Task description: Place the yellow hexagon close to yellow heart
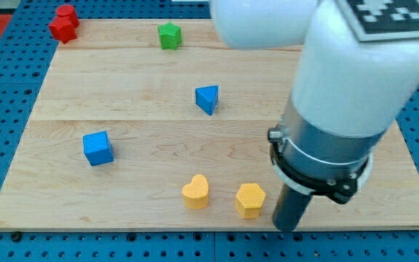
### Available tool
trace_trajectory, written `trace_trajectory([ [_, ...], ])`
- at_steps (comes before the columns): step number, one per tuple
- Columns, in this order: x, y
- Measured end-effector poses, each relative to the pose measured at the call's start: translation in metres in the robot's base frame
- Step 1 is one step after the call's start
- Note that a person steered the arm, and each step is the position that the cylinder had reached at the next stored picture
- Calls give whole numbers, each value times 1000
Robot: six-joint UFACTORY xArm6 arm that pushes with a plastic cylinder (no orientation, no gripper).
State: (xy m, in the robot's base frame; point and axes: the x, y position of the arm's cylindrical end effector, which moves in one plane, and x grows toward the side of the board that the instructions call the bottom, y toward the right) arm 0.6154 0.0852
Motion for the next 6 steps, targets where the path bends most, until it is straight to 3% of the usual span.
trace_trajectory([
  [2,-29,-2],
  [6,-18,-11],
])
